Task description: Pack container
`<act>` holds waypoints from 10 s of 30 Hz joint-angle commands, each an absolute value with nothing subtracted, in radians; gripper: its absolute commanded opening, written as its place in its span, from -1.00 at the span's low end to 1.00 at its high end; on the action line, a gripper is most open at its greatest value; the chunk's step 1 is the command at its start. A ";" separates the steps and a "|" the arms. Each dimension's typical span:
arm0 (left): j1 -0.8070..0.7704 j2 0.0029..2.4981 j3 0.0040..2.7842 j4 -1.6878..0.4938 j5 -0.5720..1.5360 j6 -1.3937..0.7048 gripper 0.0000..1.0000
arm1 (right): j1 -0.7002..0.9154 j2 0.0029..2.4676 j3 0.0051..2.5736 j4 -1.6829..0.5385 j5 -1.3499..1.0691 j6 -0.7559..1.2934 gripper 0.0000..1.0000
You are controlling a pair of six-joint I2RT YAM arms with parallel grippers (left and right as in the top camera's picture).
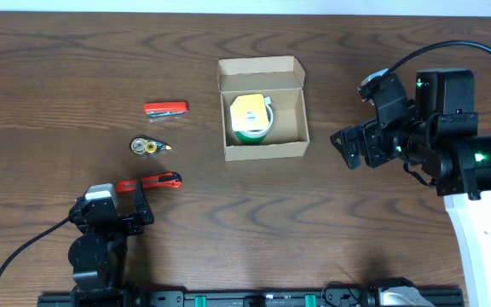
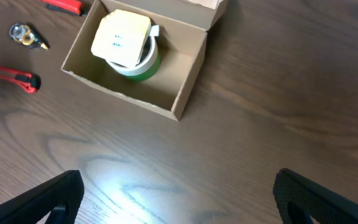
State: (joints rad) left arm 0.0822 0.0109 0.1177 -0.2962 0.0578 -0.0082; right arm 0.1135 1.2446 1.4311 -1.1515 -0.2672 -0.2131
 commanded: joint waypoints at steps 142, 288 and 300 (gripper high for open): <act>-0.138 2.328 1.849 -0.893 0.015 -1.175 -0.86 | 0.113 1.239 1.426 -1.152 -0.285 -0.233 0.98; -0.049 1.897 1.176 -0.621 -0.002 -1.219 0.68 | 0.113 1.239 1.426 -1.152 -0.285 -0.233 0.99; -0.045 1.909 1.194 -0.627 -0.013 -1.212 -0.03 | 0.113 1.239 1.426 -1.152 -0.285 -0.233 0.98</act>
